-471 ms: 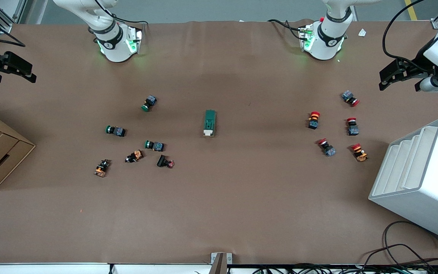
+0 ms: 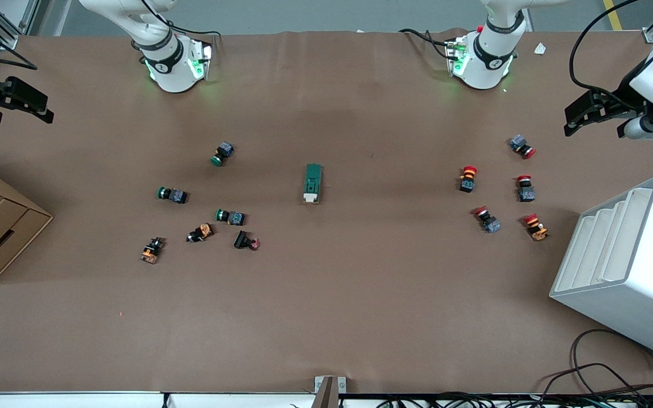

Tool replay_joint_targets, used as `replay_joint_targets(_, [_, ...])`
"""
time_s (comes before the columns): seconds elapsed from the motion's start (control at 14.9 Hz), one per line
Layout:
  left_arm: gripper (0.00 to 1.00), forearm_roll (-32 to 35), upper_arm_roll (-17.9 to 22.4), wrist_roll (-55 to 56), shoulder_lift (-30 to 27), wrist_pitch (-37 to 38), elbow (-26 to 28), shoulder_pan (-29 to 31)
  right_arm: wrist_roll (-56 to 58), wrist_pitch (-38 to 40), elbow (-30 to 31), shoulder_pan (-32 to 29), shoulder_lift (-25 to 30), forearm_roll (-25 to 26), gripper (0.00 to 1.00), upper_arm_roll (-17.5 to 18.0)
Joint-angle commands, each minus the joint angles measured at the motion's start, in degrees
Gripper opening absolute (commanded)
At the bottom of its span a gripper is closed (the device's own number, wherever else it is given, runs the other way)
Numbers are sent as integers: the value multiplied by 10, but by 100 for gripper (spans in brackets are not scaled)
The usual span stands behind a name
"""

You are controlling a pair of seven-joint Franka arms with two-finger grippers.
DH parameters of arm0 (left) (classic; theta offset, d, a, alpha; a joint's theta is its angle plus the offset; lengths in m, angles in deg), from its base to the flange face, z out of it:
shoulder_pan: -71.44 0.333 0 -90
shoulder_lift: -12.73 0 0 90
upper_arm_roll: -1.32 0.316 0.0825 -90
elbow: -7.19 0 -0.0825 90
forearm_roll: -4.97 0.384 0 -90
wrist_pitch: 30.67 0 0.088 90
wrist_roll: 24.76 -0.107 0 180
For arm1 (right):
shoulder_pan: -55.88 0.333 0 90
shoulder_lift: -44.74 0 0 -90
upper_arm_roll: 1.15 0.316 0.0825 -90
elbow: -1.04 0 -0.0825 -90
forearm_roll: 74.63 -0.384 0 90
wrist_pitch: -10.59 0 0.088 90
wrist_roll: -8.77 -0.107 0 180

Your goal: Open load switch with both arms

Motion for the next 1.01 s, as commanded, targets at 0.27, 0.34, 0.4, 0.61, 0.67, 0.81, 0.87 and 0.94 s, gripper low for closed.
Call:
replay_joint_targets(0.27, [100,0,-71,55,44,-29,-14,-12,6,-5,6,-10,9,-1,100,5])
replay_joint_targets(0.34, [100,0,-90,82,50,-33,-14,-12,6,-5,5,-10,9,-1,100,5])
replay_joint_targets(0.4, [100,0,-106,112,55,-39,-13,-12,6,-4,4,-11,8,2,100,5])
replay_joint_targets(0.61, [100,-2,-157,183,68,-55,-8,-12,1,1,3,-22,6,6,100,4])
replay_joint_targets(0.67, [100,-2,-178,219,74,-61,-6,-13,0,1,3,-24,-1,6,100,4])
replay_joint_targets(0.81, [100,-2,-217,292,87,-83,6,-16,2,1,3,-35,-22,5,100,5])
replay_joint_targets(0.87, [100,-1,-230,328,91,-99,16,-24,3,-4,3,-36,-29,4,100,4])
replay_joint_targets(0.94, [100,-1,-237,359,98,-118,25,-36,4,-8,3,-36,-35,5,100,5])
